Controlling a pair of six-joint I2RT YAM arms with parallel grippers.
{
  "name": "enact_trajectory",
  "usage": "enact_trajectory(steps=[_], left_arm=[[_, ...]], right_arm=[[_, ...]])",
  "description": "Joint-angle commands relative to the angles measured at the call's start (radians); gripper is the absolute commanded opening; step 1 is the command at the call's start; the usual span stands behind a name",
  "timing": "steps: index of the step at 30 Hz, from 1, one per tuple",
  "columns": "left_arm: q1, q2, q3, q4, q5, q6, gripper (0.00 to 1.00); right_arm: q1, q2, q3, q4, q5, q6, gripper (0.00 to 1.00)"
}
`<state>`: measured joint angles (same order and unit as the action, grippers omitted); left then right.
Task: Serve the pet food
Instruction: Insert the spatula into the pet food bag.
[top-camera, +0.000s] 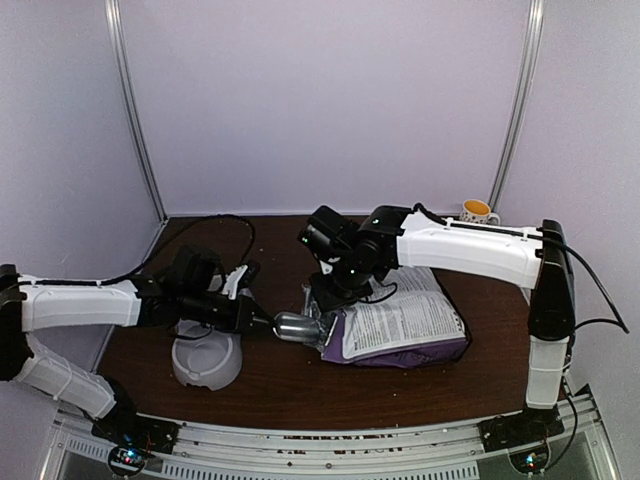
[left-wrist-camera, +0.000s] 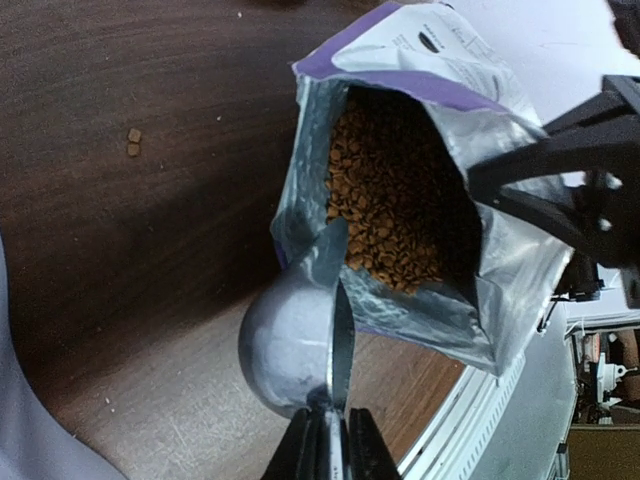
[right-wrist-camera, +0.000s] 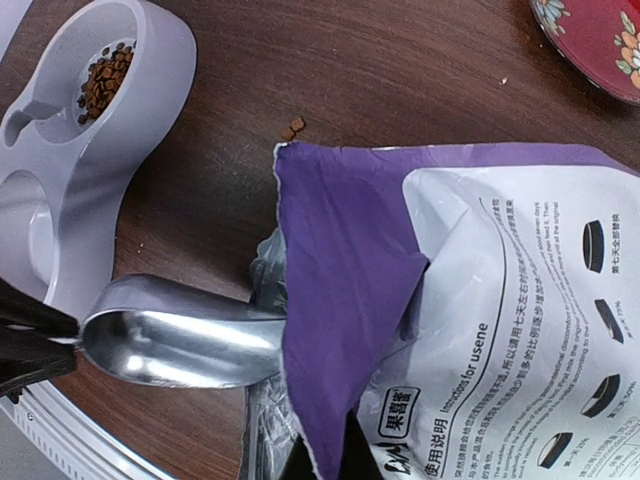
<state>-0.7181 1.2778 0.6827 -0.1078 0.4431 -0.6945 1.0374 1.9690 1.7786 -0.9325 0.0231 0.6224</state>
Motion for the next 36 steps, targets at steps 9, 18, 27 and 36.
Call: enact_trajectory(steps=[9,18,27,36], left_arm=[[-0.087,0.263,0.107,0.256,-0.067,-0.074,0.00],[-0.121,0.423,0.182,0.315,-0.039,-0.086,0.00],[-0.124,0.544,0.216,0.417,0.035,-0.125,0.00],[-0.128,0.633,0.267,0.457,0.061,-0.138,0.00]], right_arm=[[0.007,-0.023,0.075,0.012,0.011,-0.019,0.00],[0.007,-0.027,0.077,0.017,0.003,-0.016,0.00],[0.008,-0.026,0.080,0.035,-0.019,-0.009,0.00],[0.007,-0.027,0.075,0.059,-0.053,0.006,0.00]])
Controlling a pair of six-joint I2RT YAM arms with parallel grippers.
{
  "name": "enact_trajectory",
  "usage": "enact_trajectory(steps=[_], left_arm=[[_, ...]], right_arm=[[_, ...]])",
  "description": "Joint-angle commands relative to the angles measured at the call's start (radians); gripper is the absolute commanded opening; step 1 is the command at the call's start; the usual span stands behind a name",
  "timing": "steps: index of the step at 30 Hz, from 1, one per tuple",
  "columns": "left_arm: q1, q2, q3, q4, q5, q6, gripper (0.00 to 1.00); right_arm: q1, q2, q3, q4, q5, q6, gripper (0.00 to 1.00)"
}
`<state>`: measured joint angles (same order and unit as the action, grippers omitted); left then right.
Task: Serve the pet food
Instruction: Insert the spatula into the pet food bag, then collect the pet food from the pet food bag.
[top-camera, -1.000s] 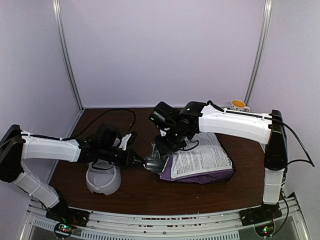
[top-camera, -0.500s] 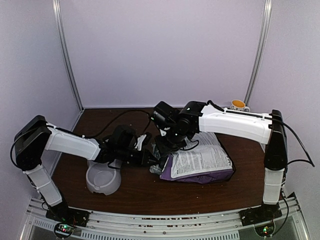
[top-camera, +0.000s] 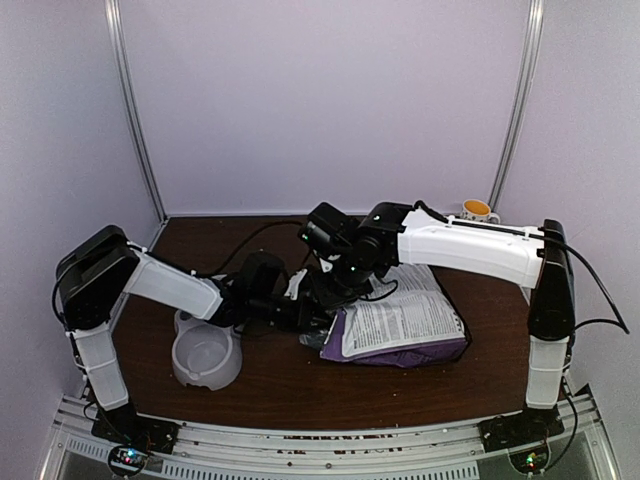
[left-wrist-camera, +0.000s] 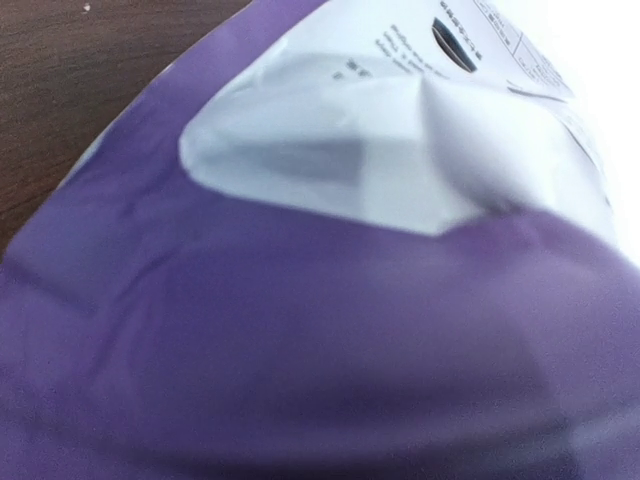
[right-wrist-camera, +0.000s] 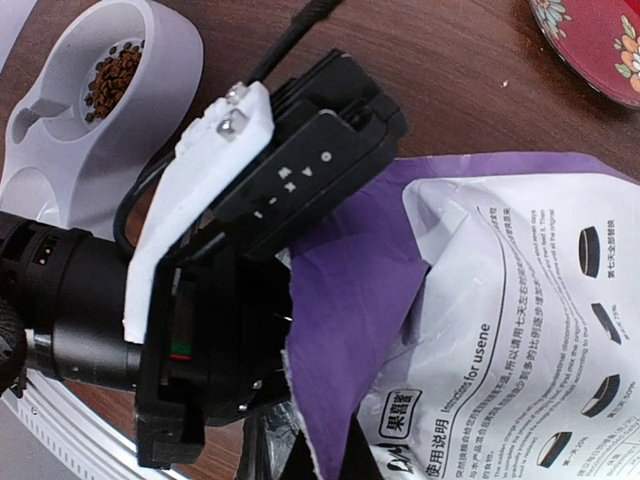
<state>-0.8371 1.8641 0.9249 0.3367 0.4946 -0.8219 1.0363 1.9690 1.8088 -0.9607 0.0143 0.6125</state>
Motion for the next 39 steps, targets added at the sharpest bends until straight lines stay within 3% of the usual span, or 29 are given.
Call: enact_trajectory(steps=[1,14,39], left_arm=[[-0.010,0.053,0.030,0.014,0.012,-0.010,0.00],[-0.029,0.133,0.059,0.093,0.054,-0.044,0.00],[-0.031,0.068,-0.054,0.224,0.064,-0.098,0.00]], right_arm=[[0.008,-0.028,0.043,0.090,-0.047,0.017,0.00],[0.009,-0.037,0.030,0.106,-0.058,0.024,0.00],[0.008,-0.073,-0.018,0.112,-0.036,0.028,0.00]])
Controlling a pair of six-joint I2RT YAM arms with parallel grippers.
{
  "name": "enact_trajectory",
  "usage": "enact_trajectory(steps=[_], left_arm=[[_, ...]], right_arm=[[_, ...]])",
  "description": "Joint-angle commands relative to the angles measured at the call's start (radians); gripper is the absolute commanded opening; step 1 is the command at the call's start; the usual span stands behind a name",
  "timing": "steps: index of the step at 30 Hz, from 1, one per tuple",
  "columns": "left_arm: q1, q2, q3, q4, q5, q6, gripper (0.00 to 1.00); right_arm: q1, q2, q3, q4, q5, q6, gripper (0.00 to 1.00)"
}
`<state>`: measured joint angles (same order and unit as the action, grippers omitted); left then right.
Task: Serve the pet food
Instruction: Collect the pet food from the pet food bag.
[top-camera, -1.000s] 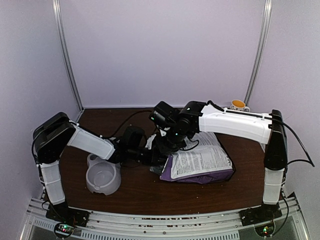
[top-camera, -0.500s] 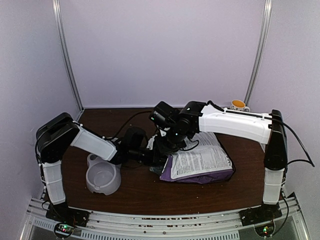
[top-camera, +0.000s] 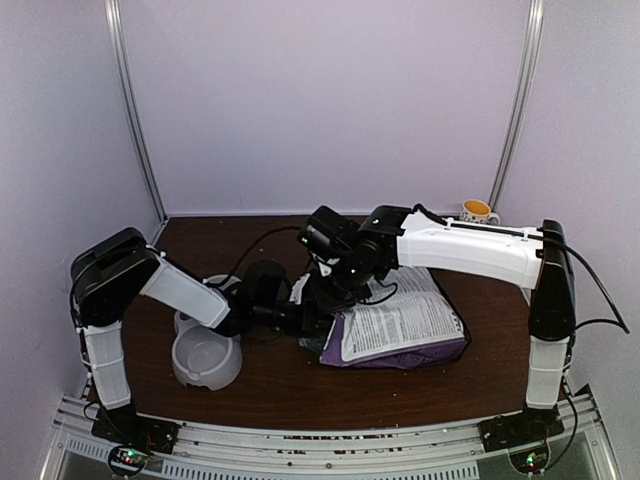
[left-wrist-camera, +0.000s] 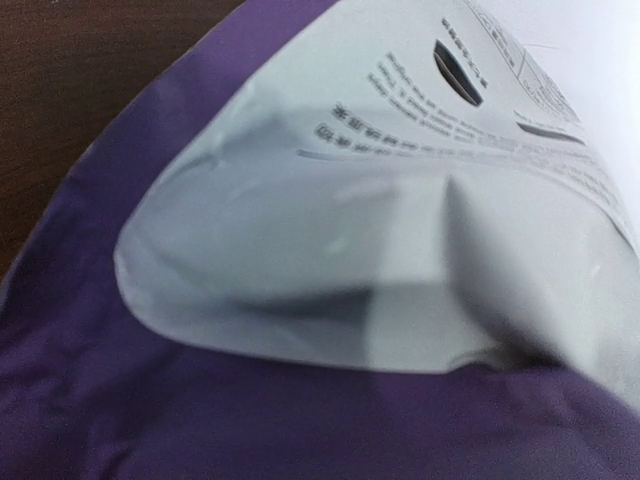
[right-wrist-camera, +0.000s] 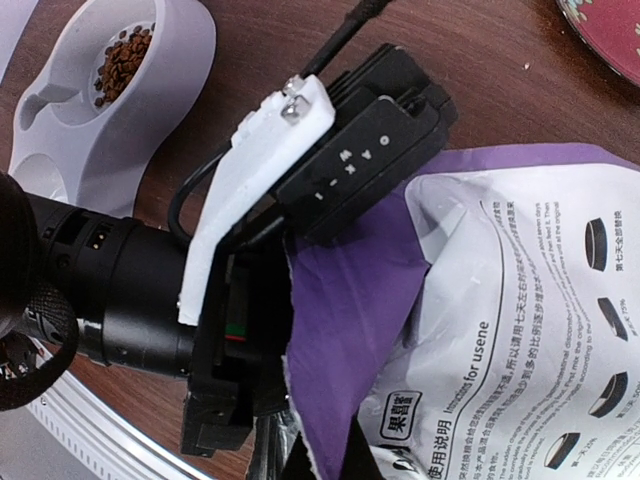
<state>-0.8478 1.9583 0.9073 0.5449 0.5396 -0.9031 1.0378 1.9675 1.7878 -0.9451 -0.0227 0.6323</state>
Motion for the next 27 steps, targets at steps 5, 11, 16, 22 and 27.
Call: enact_trajectory(steps=[5,11,16,22,27], left_arm=[[-0.020,-0.045,-0.054,0.024,0.016,-0.020,0.00],[-0.021,-0.073,-0.083,0.033,0.005,-0.025,0.00],[-0.019,-0.097,-0.115,0.050,-0.001,-0.034,0.00],[-0.013,-0.134,-0.154,0.058,-0.015,-0.038,0.00],[-0.009,-0.150,-0.179,0.072,-0.017,-0.044,0.00]], right_arm=[[0.007,-0.075,0.002,0.094,0.004,0.008,0.00],[0.006,-0.087,-0.009,0.088,0.019,0.007,0.00],[0.005,-0.093,-0.017,0.083,0.027,0.008,0.00],[0.004,-0.101,-0.026,0.083,0.034,0.010,0.00],[0.005,-0.102,-0.032,0.084,0.035,0.013,0.00]])
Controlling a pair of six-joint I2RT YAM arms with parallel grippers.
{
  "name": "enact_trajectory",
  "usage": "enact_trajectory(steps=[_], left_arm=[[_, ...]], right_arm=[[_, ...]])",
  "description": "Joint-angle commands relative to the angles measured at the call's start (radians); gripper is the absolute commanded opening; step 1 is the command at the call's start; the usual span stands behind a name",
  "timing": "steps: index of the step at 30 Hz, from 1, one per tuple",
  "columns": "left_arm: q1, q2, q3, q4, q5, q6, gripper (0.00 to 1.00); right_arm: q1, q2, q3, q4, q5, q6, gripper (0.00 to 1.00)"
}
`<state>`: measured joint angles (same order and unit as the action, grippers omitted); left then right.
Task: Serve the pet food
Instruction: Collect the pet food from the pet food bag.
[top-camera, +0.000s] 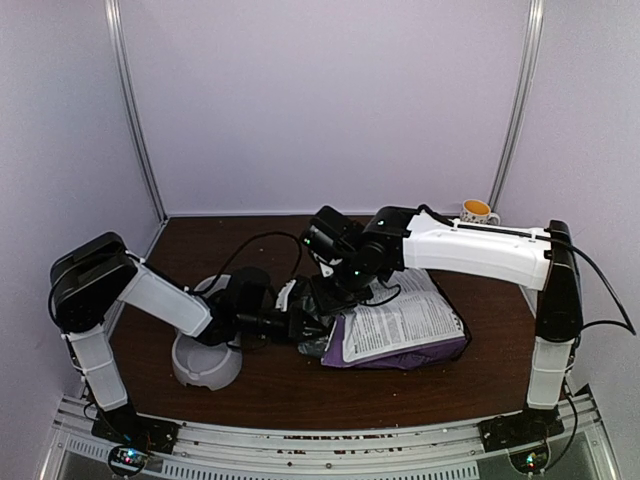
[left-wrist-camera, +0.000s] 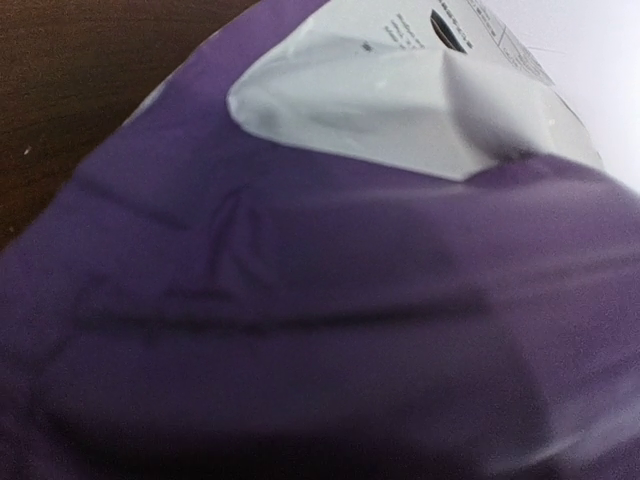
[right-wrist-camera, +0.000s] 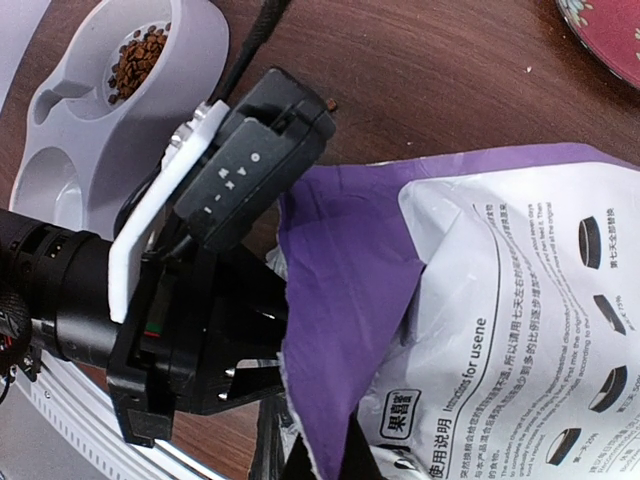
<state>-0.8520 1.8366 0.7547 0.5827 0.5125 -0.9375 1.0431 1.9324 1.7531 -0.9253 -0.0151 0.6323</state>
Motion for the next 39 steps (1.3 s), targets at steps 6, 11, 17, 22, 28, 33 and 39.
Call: enact_trajectory(steps=[6,11,17,22,28,33,39], left_arm=[[0.005,-0.058,-0.058,0.046,0.000,-0.016,0.00],[0.012,-0.092,-0.085,0.034,-0.010,-0.010,0.00],[0.027,-0.131,-0.118,0.028,-0.020,-0.008,0.00],[0.041,-0.158,-0.147,0.029,-0.020,-0.008,0.00],[0.058,-0.201,-0.180,0.026,-0.021,-0.010,0.00],[0.066,-0.231,-0.199,0.019,-0.018,-0.011,0.00],[0.074,-0.242,-0.212,0.038,-0.007,-0.024,0.00]], right_arm=[[-0.001,-0.071,-0.006,0.066,0.030,0.013,0.00],[-0.001,-0.072,-0.012,0.066,0.033,0.012,0.00],[-0.003,-0.070,-0.012,0.066,0.035,0.013,0.00],[-0.002,-0.070,-0.014,0.066,0.035,0.013,0.00],[-0.004,-0.069,-0.014,0.066,0.035,0.014,0.00],[-0.005,-0.069,-0.014,0.066,0.033,0.015,0.00],[-0.004,-0.067,-0.013,0.068,0.033,0.015,0.00]])
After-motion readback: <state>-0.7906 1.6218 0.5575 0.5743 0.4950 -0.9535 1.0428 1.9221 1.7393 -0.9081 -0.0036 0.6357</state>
